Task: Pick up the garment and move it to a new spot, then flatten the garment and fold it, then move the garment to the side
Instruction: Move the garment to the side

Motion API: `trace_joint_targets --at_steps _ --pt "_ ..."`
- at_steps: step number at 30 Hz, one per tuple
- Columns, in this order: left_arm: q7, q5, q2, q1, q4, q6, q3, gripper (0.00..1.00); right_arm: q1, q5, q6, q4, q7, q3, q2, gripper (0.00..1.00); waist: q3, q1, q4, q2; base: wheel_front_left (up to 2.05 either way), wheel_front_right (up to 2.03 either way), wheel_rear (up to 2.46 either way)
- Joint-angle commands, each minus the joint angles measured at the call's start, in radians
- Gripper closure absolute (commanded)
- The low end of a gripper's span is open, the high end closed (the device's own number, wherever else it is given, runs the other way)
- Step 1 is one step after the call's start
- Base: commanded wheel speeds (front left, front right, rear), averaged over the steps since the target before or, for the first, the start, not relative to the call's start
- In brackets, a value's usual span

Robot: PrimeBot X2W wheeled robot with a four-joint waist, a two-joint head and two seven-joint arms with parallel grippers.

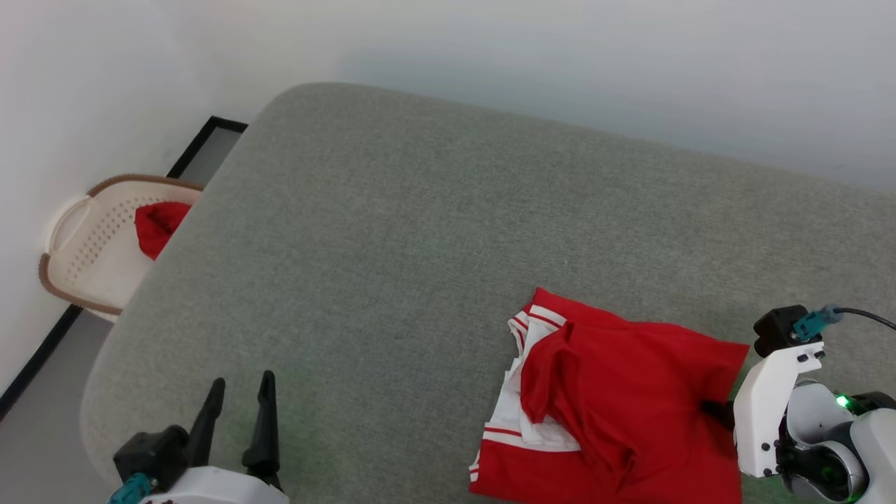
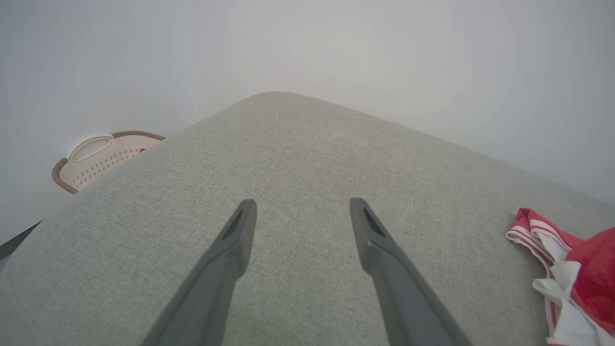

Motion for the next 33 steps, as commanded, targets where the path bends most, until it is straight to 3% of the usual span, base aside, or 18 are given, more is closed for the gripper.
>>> trace_joint_targets --at_steps 1,20,33 --pt "0.000 0.002 -0.003 0.002 -0.004 -0.003 0.003 0.00 0.002 0.001 -0.001 0.000 0.003 0.010 -0.010 1.00 -0.009 0.0000 -0.008 0.0000 0.00 0.00 0.00" --pt "0.000 0.010 0.017 0.002 -0.034 -0.003 -0.004 0.00 -0.137 -0.026 -0.001 -0.192 0.051 0.102 -0.170 1.00 -0.051 0.0000 -0.110 0.0000 0.00 0.00 0.00" --pt "0.000 0.039 0.043 -0.076 -0.097 -0.003 -0.037 0.00 -0.266 0.005 -0.001 -0.243 0.038 0.107 -0.322 1.00 0.029 0.0000 -0.238 0.0000 0.00 0.00 0.00"
